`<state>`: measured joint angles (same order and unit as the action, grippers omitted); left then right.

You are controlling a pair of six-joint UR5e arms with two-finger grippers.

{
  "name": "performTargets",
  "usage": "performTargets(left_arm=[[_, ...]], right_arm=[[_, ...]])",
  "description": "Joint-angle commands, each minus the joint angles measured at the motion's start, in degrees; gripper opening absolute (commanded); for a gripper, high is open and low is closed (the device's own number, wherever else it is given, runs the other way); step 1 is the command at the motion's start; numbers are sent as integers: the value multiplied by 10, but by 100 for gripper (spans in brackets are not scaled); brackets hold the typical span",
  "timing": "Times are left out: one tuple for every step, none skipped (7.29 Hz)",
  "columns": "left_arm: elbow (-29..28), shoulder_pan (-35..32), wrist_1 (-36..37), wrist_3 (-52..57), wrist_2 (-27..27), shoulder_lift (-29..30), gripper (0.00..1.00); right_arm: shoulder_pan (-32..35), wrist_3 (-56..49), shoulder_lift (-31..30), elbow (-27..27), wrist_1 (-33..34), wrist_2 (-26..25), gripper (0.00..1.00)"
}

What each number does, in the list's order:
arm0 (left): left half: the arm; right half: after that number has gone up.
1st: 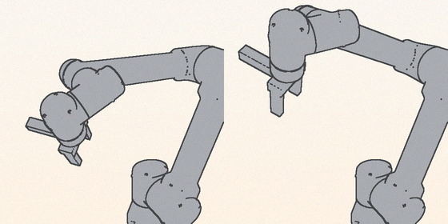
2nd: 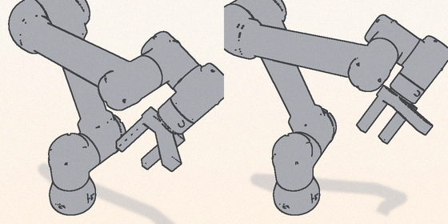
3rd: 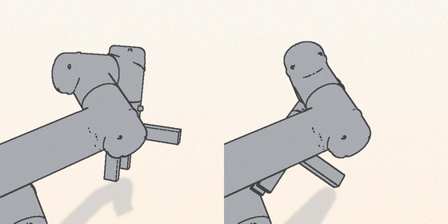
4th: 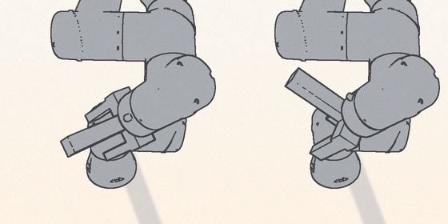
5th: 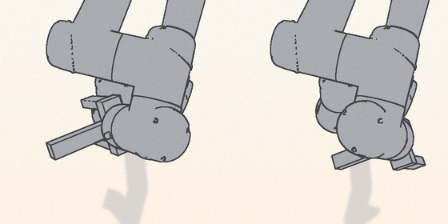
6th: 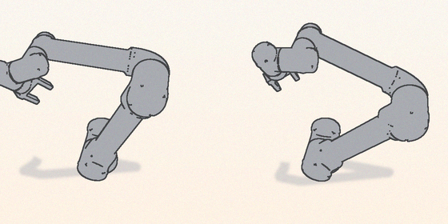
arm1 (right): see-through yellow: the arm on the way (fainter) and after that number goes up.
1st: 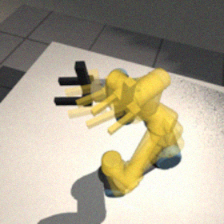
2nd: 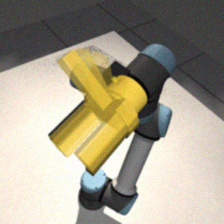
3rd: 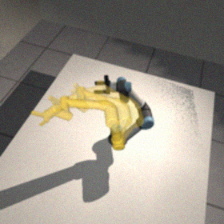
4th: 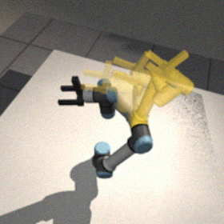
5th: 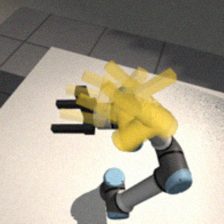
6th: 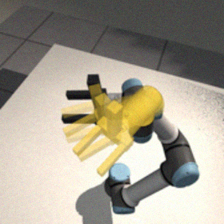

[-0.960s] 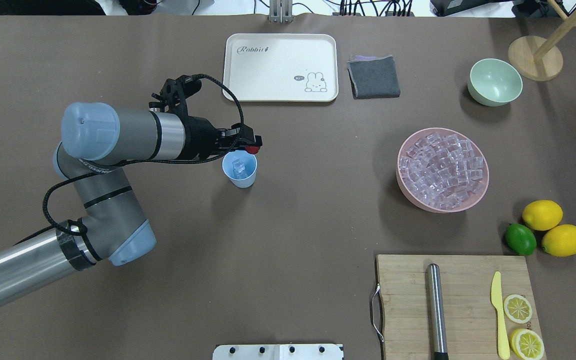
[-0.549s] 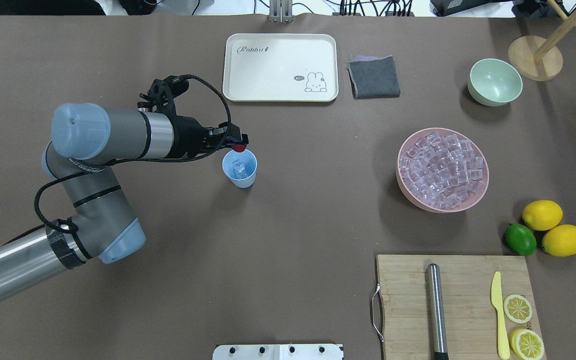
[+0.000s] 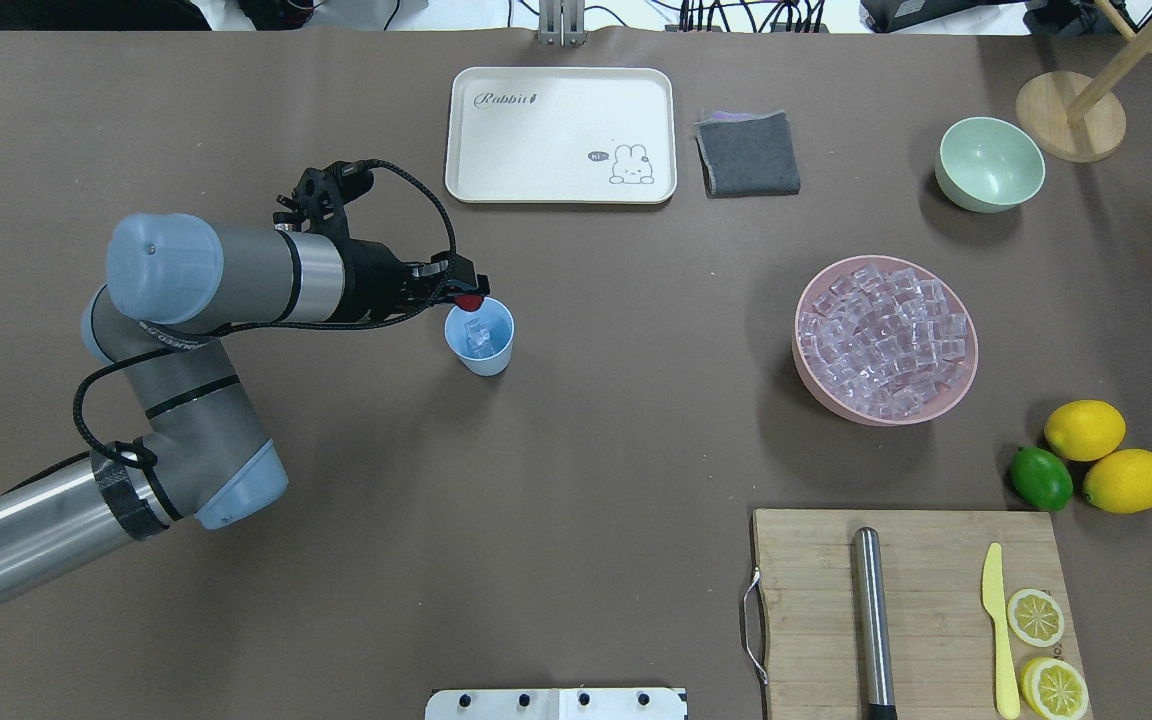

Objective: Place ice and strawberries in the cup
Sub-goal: 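Open the left gripper to drop the strawberry into the cup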

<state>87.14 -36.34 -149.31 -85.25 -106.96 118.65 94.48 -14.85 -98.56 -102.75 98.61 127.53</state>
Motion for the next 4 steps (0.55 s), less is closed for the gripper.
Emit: performTargets(left_arm=[[-1, 0, 0, 0, 0, -1, 98], [0, 0, 0, 0, -1, -1, 98], [1, 0, -1, 0, -1, -2, 98], [3, -2, -2, 0, -1, -2, 98]], right_arm=[[0, 0, 0, -1, 0, 1, 99], [0, 0, 0, 0, 0, 0, 99], [0, 0, 0, 0, 0, 0, 99], [0, 0, -1, 0, 0, 1, 99]])
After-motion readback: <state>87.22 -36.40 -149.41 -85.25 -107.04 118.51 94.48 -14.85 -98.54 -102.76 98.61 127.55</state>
